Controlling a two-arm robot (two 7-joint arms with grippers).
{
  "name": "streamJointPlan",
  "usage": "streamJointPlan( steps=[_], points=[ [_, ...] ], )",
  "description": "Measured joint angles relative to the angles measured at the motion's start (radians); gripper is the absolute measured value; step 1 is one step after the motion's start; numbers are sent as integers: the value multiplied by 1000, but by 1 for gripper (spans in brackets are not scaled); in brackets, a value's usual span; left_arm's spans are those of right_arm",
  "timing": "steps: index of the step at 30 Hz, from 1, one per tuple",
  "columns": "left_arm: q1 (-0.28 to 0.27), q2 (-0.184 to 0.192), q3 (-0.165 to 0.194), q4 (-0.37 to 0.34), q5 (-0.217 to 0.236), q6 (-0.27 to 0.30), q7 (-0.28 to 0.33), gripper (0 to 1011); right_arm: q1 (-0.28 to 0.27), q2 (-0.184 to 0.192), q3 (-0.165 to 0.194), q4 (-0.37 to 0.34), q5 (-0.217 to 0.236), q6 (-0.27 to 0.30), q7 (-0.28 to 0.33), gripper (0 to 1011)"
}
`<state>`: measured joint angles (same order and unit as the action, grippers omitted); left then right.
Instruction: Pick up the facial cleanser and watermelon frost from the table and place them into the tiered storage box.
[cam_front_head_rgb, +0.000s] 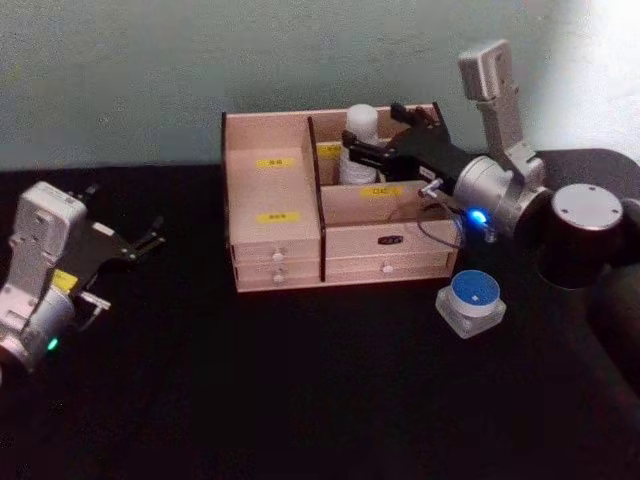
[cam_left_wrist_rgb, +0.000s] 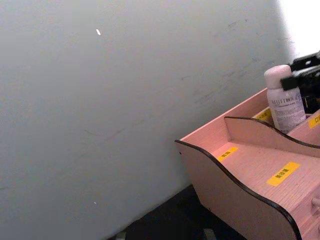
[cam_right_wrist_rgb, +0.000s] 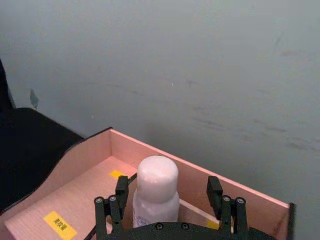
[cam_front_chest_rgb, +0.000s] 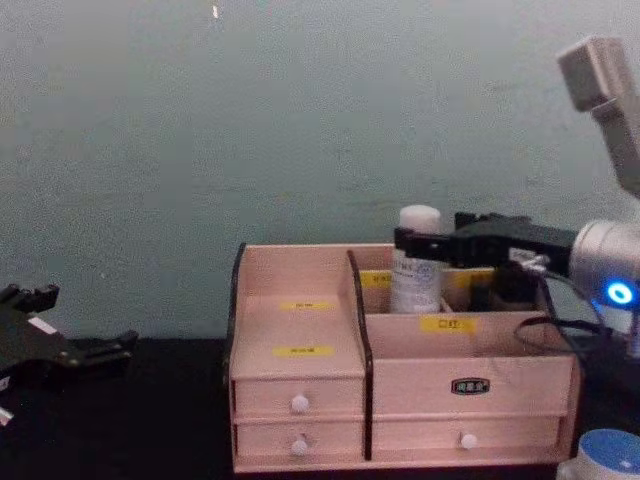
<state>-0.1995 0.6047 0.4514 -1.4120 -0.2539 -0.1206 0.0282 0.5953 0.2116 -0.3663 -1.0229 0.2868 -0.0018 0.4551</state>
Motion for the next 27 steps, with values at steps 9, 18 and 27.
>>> streamJointPlan(
  steps=[9,18,27],
  points=[
    [0,0,0,0,0,0,0,1001,-129,98,32,-236,47,79,-1,1003],
    [0,0,0,0,0,0,0,1001,-310,232,73,-476,103,123,4,1002],
    [0,0,0,0,0,0,0,1001,-501,347,144,-641,181,142,-7,1002]
  ],
)
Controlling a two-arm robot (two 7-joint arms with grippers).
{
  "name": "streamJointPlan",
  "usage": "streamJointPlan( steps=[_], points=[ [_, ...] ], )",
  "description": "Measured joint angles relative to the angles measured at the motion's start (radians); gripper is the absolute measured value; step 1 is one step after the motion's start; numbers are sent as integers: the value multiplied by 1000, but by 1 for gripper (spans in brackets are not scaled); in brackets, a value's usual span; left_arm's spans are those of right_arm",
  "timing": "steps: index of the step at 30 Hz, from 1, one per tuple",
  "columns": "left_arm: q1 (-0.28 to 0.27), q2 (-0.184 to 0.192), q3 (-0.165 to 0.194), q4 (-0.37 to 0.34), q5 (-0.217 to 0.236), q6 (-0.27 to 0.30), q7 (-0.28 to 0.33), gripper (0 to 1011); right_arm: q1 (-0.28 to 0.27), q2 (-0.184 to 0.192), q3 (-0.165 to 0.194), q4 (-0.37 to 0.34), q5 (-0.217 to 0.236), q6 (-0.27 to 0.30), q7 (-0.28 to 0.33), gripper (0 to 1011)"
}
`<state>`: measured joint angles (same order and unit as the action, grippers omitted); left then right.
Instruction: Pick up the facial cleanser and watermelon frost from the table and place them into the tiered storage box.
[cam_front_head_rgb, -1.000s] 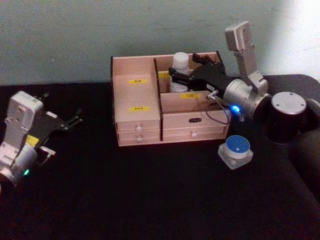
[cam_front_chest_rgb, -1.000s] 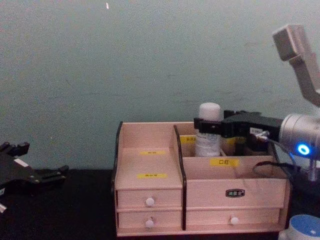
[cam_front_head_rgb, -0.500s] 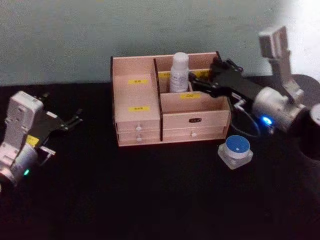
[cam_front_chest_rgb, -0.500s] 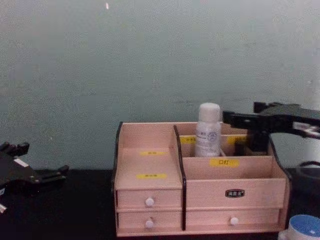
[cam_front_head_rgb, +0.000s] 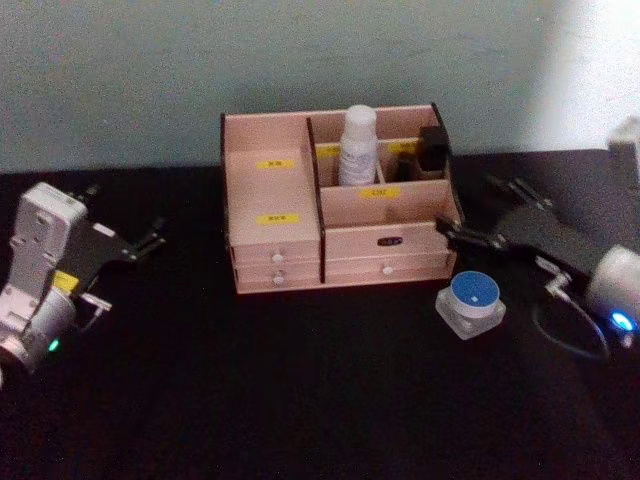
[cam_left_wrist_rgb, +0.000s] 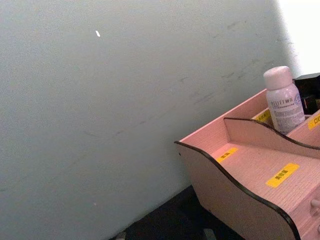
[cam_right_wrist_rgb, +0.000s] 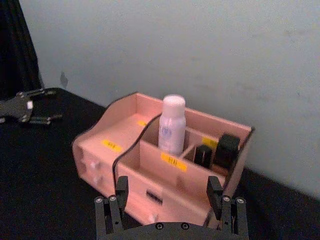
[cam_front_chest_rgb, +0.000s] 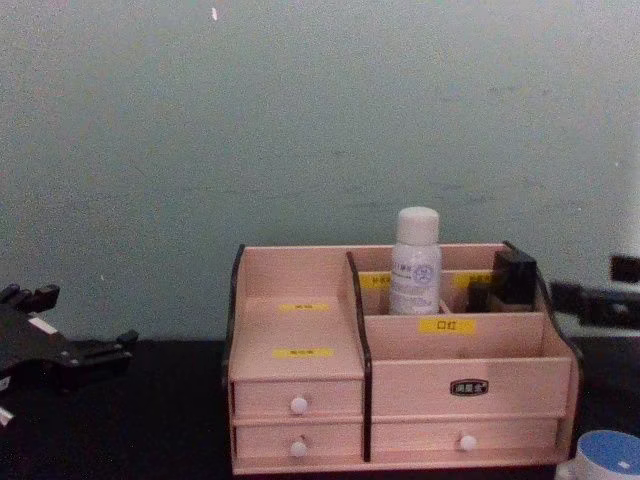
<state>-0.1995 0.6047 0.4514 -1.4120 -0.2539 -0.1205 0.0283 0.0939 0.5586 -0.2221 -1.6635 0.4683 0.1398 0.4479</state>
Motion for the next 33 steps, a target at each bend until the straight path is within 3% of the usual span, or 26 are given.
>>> streamJointPlan(
  steps=[7,13,21,33],
  points=[
    [0,0,0,0,0,0,0,1001,-112,59,31,-61,41,19,-17,1003],
    [0,0,0,0,0,0,0,1001,-160,89,39,-84,57,46,-38,1003],
    [0,0,0,0,0,0,0,1001,-162,113,24,-80,60,98,-55,1003],
    [0,0,0,0,0,0,0,1001,-129,112,-10,-41,68,152,-73,1003]
  ],
)
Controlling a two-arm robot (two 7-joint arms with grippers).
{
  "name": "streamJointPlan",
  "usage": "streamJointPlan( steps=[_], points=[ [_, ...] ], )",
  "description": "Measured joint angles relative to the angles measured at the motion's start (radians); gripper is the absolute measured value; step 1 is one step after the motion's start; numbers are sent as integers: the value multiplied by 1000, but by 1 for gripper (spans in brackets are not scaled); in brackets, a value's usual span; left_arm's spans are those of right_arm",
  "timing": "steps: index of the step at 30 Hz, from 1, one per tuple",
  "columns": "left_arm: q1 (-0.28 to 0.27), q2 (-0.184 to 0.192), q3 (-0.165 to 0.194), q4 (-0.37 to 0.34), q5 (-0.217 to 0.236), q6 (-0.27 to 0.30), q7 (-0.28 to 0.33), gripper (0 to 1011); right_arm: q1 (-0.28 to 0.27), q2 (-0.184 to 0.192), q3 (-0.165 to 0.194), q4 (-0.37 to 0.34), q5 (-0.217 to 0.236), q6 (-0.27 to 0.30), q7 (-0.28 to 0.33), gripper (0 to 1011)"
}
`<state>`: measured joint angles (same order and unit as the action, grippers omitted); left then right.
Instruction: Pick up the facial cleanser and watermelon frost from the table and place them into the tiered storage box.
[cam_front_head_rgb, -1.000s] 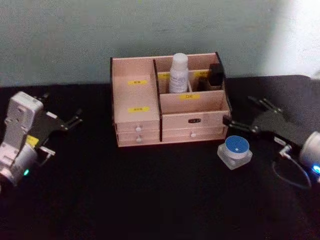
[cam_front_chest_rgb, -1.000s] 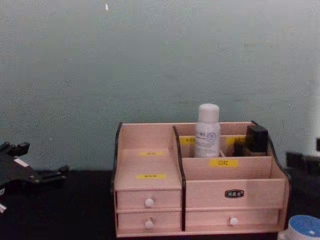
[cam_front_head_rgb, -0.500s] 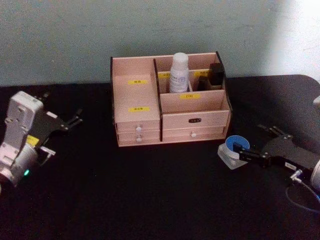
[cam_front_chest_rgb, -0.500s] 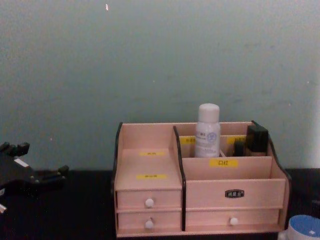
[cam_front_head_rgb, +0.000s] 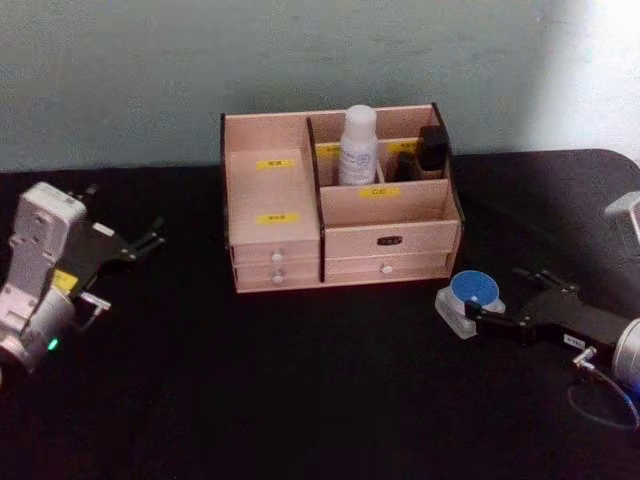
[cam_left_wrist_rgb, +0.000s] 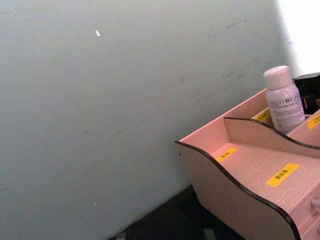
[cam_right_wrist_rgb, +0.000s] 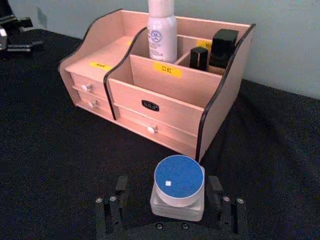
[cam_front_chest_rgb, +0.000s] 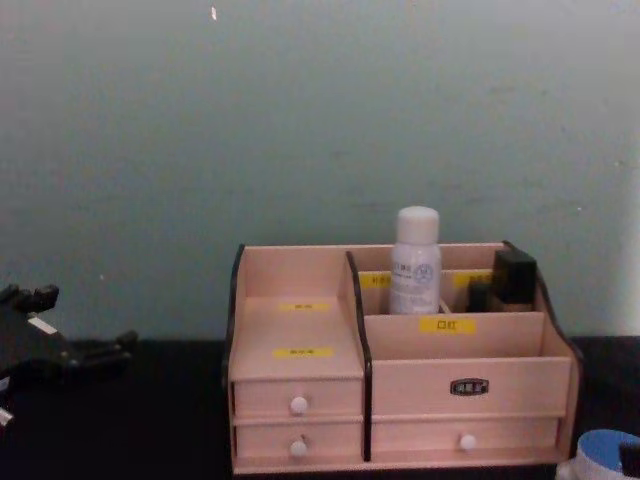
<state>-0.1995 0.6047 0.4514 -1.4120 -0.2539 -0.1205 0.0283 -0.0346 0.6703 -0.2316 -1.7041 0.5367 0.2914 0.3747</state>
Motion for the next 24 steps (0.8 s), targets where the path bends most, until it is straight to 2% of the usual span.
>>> streamJointPlan(
  steps=[15,24],
  points=[
    [0,0,0,0,0,0,0,1001,33,-12,-32,45,-19,2,-8,1002],
    [0,0,0,0,0,0,0,1001,57,-25,-51,73,-46,-4,-8,1002]
  ],
)
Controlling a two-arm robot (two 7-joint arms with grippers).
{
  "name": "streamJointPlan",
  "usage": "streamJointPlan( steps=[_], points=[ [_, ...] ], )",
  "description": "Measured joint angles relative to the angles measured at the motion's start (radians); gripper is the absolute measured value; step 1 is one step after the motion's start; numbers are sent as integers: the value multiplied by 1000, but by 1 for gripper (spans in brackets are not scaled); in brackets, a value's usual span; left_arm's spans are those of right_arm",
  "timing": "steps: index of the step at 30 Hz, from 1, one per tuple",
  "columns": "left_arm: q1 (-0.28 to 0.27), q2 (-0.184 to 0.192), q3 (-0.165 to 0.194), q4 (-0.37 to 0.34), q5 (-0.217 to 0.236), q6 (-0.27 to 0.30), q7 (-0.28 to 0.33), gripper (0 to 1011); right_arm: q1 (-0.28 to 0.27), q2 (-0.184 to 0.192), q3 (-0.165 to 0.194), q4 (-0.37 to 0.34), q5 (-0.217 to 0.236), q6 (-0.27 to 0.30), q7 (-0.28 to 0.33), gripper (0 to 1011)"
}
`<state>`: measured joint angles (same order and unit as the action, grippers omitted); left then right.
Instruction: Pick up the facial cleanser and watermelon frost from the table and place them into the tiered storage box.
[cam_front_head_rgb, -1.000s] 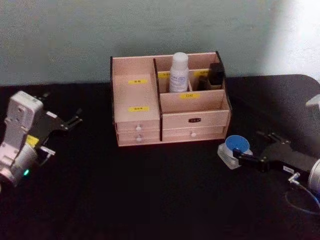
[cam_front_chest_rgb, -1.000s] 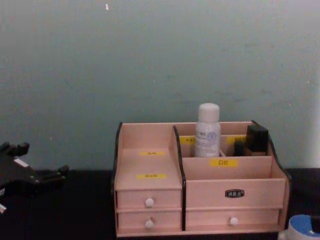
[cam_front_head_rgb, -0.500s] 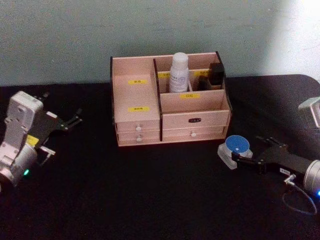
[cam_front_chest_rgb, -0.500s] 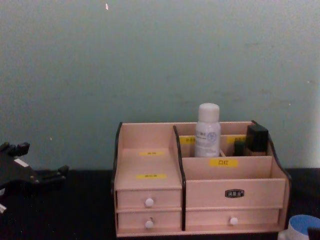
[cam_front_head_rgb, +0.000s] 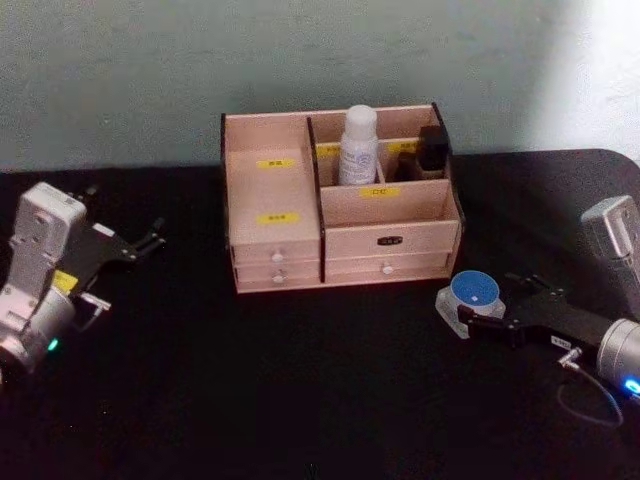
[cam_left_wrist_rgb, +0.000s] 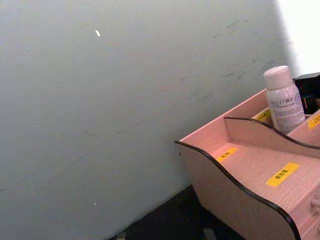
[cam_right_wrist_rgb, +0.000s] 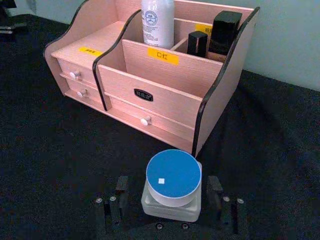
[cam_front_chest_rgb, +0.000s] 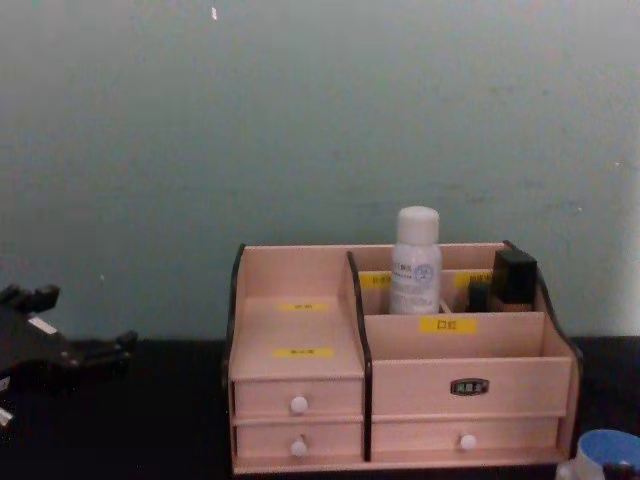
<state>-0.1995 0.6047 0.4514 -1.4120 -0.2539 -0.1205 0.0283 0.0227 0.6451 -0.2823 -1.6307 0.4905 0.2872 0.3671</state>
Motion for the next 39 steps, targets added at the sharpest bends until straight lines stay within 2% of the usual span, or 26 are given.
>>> streamJointPlan(
  steps=[16,39],
  points=[
    [0,0,0,0,0,0,0,1001,34,-29,-15,46,-36,-1,2,1003],
    [0,0,0,0,0,0,0,1001,43,-47,-8,64,-48,16,4,1003]
  ],
)
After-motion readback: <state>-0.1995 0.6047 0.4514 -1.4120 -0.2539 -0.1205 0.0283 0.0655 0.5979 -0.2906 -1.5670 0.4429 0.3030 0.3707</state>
